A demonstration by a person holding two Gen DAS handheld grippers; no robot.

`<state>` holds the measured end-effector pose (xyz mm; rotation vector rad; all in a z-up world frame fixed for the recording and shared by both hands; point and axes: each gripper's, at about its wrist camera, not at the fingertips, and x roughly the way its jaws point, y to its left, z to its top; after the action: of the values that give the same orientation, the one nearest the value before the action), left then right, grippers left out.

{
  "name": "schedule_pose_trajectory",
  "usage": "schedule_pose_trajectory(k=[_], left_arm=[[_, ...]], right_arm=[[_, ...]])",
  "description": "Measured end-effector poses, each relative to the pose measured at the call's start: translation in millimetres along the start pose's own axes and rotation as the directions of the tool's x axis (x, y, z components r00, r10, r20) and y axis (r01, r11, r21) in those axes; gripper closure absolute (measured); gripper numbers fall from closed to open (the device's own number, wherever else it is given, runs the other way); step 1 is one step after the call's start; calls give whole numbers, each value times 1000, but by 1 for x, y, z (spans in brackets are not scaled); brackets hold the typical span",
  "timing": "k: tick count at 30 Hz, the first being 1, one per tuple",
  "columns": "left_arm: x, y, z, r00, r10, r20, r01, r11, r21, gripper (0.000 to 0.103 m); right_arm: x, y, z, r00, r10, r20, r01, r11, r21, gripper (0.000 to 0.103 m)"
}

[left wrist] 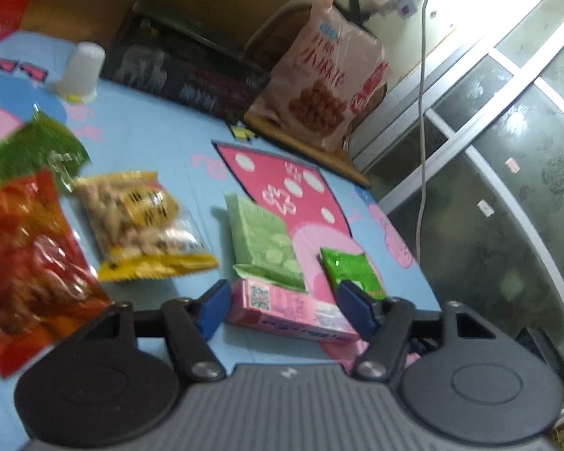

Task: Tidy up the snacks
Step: 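Grasp the pink candy box with the right gripper and lift it, then lower the pink candy box into the dark tin and release it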

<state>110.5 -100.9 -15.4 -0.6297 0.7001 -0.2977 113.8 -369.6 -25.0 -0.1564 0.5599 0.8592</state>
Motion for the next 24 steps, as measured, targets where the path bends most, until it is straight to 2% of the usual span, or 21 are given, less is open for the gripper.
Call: schedule_pose_trajectory(k=[1,2,5,11,14,18,21,24], left_arm=[[2,-1,-2,1000,-3,-11,3,1000,14,59],[5,-3,-6,999,-13,-36,14,1000,23,66],[-7,-4,-16,1000,22,-22,-21,999,45,67],[-58,14,-26,999,17,45,-15,999,-52,67],[-71,7,-5,995,53,90,-51,998,-19,66],[-72,-4,48,984,77,161,-86,995,48,66],[-53,-2,93,979,82,185,-97,993,73,66],[-22,7,135,976,125,181,-139,988,66,66]], right_arm=[[1,0,-1,1000,-6,3,6,1000,7,54],[2,3,0,1000,-5,11,4,1000,11,54],[5,15,2,1000,-13,11,13,1000,16,57],[9,31,8,991,135,6,-135,990,51,60],[19,36,28,985,173,24,-174,984,34,60],[33,25,76,977,191,91,-195,980,42,60],[50,6,113,973,178,144,-189,980,66,60],[80,-12,150,980,139,145,-150,986,69,60]])
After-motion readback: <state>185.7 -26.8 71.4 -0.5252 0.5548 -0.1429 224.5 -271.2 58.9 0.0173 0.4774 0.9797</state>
